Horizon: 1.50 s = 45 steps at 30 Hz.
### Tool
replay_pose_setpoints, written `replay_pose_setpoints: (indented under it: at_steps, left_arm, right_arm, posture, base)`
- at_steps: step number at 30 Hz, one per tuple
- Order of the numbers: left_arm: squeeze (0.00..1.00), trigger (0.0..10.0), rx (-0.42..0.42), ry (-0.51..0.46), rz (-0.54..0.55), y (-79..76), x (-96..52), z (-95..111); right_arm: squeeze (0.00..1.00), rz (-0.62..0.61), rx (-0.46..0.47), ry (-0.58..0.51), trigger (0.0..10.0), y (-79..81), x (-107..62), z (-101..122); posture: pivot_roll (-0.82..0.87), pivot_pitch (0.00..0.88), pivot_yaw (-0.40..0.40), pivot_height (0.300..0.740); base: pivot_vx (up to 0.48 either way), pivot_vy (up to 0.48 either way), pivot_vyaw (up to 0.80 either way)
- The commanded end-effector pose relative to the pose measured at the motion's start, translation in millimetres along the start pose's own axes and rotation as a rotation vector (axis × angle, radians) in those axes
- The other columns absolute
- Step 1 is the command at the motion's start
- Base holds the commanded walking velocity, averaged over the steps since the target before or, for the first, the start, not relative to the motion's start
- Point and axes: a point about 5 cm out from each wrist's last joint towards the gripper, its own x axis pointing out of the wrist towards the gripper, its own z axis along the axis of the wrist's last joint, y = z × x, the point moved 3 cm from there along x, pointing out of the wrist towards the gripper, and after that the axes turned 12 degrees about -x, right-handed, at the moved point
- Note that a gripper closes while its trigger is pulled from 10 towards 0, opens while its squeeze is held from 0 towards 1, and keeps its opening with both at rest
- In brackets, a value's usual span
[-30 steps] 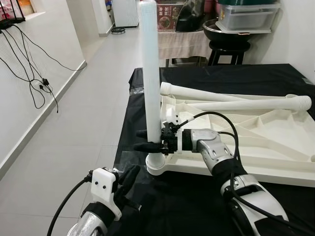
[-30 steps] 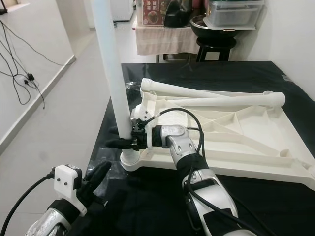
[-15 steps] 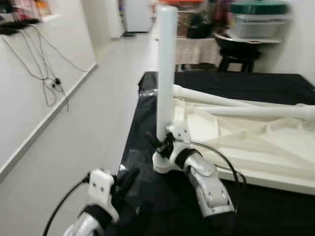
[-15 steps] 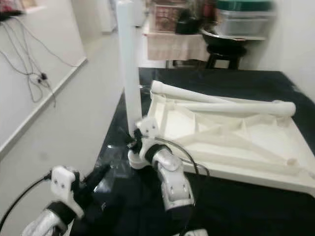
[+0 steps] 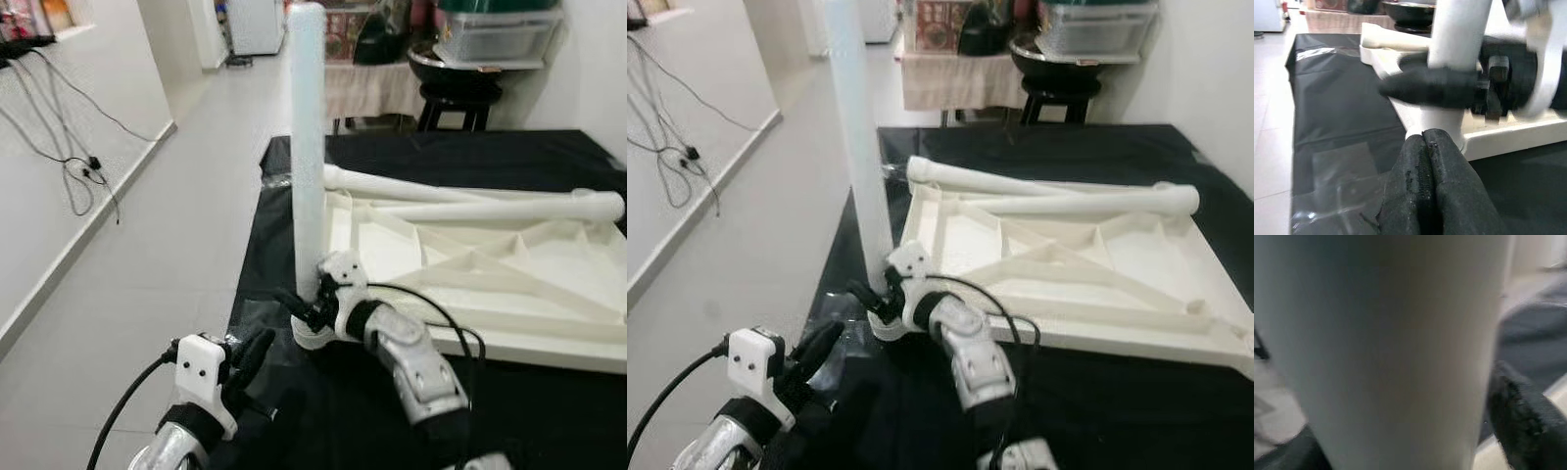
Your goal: Building children table
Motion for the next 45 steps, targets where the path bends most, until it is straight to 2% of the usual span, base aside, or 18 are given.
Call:
replay_pose_setpoints:
  at_steps: [1, 2, 4, 5, 7, 9, 15, 16, 17, 26, 31, 33, 34, 35, 36, 38, 39, 45]
  left_arm:
    - [0.00, 10.0, 0.003, 0.017, 0.010, 2.3, -0.7, -3.0]
    - [0.00, 10.0, 0.003, 0.016, 0.011, 2.5, -0.2, -3.1]
    - [0.00, 10.0, 0.003, 0.016, 0.011, 2.8, 0.2, -3.2]
    - [0.00, 10.0, 0.004, 0.017, 0.011, 2.9, 0.7, -3.7]
    - [0.00, 10.0, 0.004, 0.017, 0.011, 2.9, 0.7, -3.7]
    - [0.00, 10.0, 0.005, 0.019, 0.011, 2.7, 1.0, -4.5]
    - [0.00, 10.0, 0.005, 0.022, 0.010, 2.4, 1.1, -5.6]
    - [0.00, 10.0, 0.005, 0.023, 0.010, 2.2, 1.0, -6.0]
    - [0.00, 10.0, 0.005, 0.024, 0.009, 2.0, 1.0, -6.4]
    - [0.00, 10.0, 0.004, 0.027, 0.008, 0.4, 0.8, -7.1]
    - [0.00, 10.0, 0.002, 0.027, 0.007, -0.8, -0.1, -7.0]
    - [0.00, 10.0, 0.000, 0.027, 0.006, -1.4, -1.4, -7.0]
    - [0.00, 10.0, 0.000, 0.027, 0.006, -1.4, -2.5, -6.6]
    - [0.00, 10.0, 0.000, 0.027, 0.007, -1.4, -3.3, -6.3]
    - [0.00, 10.0, 0.000, 0.027, 0.007, -1.4, -3.3, -6.3]
    - [0.00, 10.0, 0.002, 0.028, 0.008, -0.5, -4.7, -5.5]
    - [0.00, 10.0, 0.003, 0.030, 0.009, 0.0, -5.1, -5.6]
    - [0.00, 10.0, 0.001, 0.035, 0.005, 0.3, -4.6, -6.2]
  right_arm:
    - [1.00, 0.152, 0.042, -0.075, 10.0, 7.7, 2.9, 13.9]
    - [0.00, 0.255, 0.024, -0.115, 10.0, 9.5, 2.0, 21.8]
    - [0.00, 0.312, 0.008, -0.131, 10.0, 10.6, 0.7, 25.4]
    - [0.00, 0.416, -0.041, -0.147, 10.0, 10.6, -0.9, 27.4]
    - [0.00, 0.416, -0.041, -0.147, 10.0, 10.6, -0.9, 27.4]
    - [0.00, 0.529, -0.043, -0.125, 10.0, 8.3, -0.1, 23.3]
    - [0.00, 0.576, -0.043, -0.082, 10.0, -1.2, 6.3, 18.8]
    - [0.00, 0.579, -0.035, -0.069, 6.4, -3.8, 7.6, 17.5]
    - [0.00, 0.592, -0.028, -0.055, 0.2, -7.1, 7.8, 15.7]
    - [0.00, 0.559, -0.011, -0.005, 0.0, -11.9, 5.2, -0.7]
    - [0.00, 0.435, -0.051, 0.038, 0.0, -22.4, 2.9, -10.8]
    - [0.00, 0.311, -0.090, 0.081, 0.0, -31.1, 3.5, -15.7]
    - [0.00, 0.006, -0.086, 0.132, 0.0, -46.0, 5.6, -21.5]
    - [0.00, -0.224, -0.080, 0.175, 0.0, -58.2, 0.7, -25.9]
    - [0.00, -0.224, -0.080, 0.175, 0.0, -58.2, 0.7, -25.9]
    - [0.00, -0.359, 0.033, 0.197, 0.0, -26.6, -18.8, -37.4]
    - [0.00, -0.328, 0.079, 0.194, 0.0, -9.3, -23.0, -40.6]
    - [0.00, -0.265, 0.059, 0.192, 0.0, 3.2, -21.7, -44.0]
  posture:
    - [0.01, 0.051, 0.015, 0.740]
    - [0.02, 0.044, 0.014, 0.740]
    - [0.02, 0.044, 0.015, 0.740]
    - [0.03, 0.039, 0.017, 0.740]
    - [0.03, 0.039, 0.017, 0.740]
    - [0.03, 0.036, 0.015, 0.740]
    - [0.03, 0.032, 0.016, 0.740]
    - [0.04, 0.031, 0.019, 0.740]
    - [0.04, 0.031, 0.019, 0.740]
    - [0.03, 0.035, 0.023, 0.740]
    - [0.02, 0.042, 0.023, 0.740]
    - [0.02, 0.045, 0.014, 0.740]
    - [0.01, 0.052, 0.008, 0.740]
    - [0.01, 0.052, 0.008, 0.740]
    - [0.01, 0.052, 0.008, 0.740]
    - [0.00, 0.062, 0.024, 0.740]
    - [0.00, 0.059, 0.026, 0.740]
    - [0.00, 0.057, 0.024, 0.740]
  base:
    - [0.000, 0.000, 0.00]
    - [0.000, 0.000, 0.00]
    - [0.000, 0.000, 0.00]
    - [0.000, 0.000, 0.00]
    - [0.000, 0.000, 0.00]
    - [0.000, 0.000, 0.00]
    - [0.000, 0.000, 0.00]
    - [0.000, 0.000, 0.00]
    - [0.000, 0.000, 0.00]
    - [0.000, 0.000, 0.00]
    - [0.000, 0.000, 0.00]
    - [0.000, 0.000, 0.00]
    - [0.000, 0.000, 0.00]
    - [0.000, 0.000, 0.00]
    - [0.000, 0.000, 0.00]
    - [0.000, 0.000, 0.00]
    - [0.000, 0.000, 0.00]
    - [0.000, 0.000, 0.00]
